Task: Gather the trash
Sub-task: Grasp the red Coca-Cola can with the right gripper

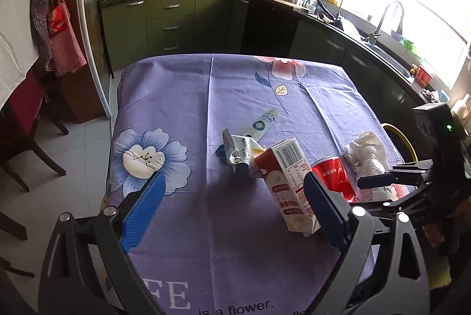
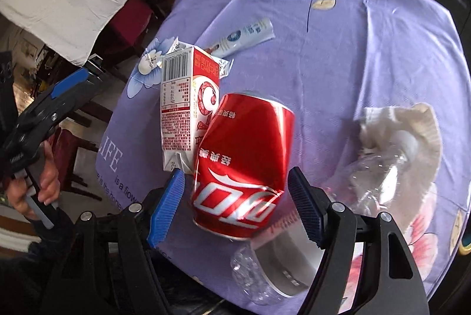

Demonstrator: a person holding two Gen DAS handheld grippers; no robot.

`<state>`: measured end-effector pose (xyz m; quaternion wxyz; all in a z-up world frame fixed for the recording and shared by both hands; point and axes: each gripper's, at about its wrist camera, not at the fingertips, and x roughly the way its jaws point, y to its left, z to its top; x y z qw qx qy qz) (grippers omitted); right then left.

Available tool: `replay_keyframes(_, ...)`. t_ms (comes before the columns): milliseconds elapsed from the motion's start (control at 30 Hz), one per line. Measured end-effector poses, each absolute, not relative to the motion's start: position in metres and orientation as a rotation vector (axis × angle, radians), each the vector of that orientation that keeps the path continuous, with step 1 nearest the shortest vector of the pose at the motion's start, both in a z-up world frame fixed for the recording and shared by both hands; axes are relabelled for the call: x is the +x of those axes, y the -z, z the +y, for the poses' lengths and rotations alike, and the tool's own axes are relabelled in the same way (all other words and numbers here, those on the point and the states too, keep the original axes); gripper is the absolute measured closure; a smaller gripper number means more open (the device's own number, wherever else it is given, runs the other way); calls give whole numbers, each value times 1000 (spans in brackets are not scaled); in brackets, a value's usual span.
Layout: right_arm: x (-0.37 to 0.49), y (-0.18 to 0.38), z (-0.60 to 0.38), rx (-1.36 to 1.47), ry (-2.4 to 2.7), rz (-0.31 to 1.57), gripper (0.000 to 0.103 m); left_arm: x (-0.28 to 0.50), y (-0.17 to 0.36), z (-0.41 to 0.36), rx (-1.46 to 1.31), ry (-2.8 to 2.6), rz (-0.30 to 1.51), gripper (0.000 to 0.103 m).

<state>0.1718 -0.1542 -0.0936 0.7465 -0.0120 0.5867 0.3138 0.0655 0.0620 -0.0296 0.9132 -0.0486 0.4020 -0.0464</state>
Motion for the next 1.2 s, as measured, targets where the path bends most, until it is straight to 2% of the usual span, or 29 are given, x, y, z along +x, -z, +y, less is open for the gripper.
replay_keyframes(167, 183, 105, -141, -47, -643, 1344, 30, 64, 32, 67, -100, 93, 825, 13)
replay_keyframes(400, 195, 109, -129, -81, -620, 1375, 22, 62, 36, 72, -97, 93, 837, 13)
replay_keyframes(500, 199, 112, -127, -64, -623, 1411, 21, 62, 37, 71, -90, 97, 839, 13)
replay_keyframes(667, 202, 113, -130, -80, -602, 1443, 29, 60, 37, 72, -84, 98, 837, 13)
replay_keyframes(1200, 199, 116, -122, -154, -607, 1382, 32, 61, 36, 61, -49, 105, 846, 13)
